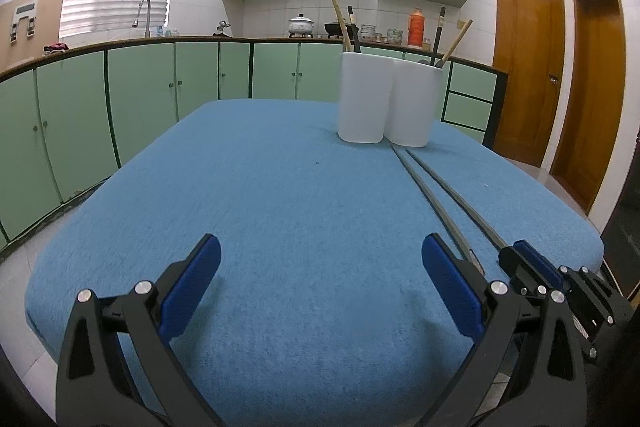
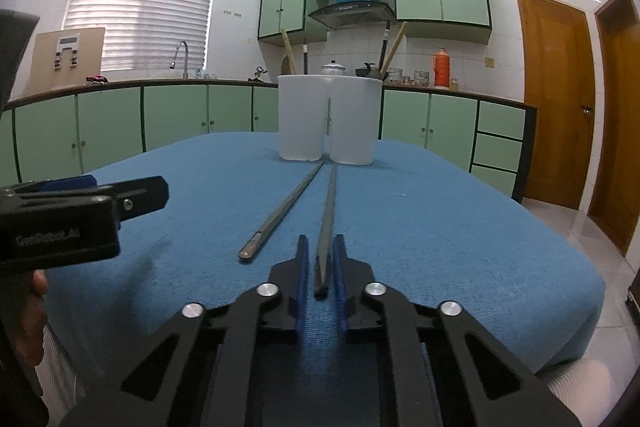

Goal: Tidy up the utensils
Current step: 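Close the right gripper on a grey chopstick lying on the cloth, then close the left gripper on the other grey chopstick while the right tool holds its chopstick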

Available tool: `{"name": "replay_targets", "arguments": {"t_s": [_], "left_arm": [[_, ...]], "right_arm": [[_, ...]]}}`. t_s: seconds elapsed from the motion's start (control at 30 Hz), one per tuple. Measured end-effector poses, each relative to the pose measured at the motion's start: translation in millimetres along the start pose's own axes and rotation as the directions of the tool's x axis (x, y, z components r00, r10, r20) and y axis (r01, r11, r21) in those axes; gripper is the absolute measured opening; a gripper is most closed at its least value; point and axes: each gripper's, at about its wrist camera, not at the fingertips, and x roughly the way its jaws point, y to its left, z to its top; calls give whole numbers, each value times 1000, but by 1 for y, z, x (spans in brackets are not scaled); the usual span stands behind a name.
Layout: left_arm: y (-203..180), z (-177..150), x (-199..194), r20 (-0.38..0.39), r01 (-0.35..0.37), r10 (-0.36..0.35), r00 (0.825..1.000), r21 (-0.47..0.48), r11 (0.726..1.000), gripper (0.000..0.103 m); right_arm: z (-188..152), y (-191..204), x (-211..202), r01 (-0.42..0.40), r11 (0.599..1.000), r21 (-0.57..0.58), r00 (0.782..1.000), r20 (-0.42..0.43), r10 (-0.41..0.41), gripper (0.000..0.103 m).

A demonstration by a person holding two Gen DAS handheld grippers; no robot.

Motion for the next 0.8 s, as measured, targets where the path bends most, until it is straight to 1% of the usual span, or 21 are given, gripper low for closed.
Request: {"name": "replay_targets", "arguments": {"t_s": [0.13,0.3,0.43,0.67,0.7,0.8], "left_arm": [[-1,-1,-1,-2,6,-6,1000,4,1000,98],[-9,0,-1,-2,22,-22,1000,11,1000,98],[-20,0,0,-8,55,-55,998,16,998,98],[-50,-4,11,-43,110,-108,993,32,993,97],[-56,-5,13,-46,116,-114,992,35,993,95],[-68,-7,19,-65,120,-117,991,48,992,77]], "right_arm": [[0,-4,-1,-5,1000,14,1000,2,5,8],[0,-11,-7,15,999,38,1000,9,-16,7],[-2,-17,-17,37,998,46,999,16,-38,7],[-5,-40,-36,97,993,74,994,33,-100,7],[-5,-44,-37,102,991,82,994,33,-105,7],[-5,-52,-36,110,989,99,993,31,-113,7]]}}
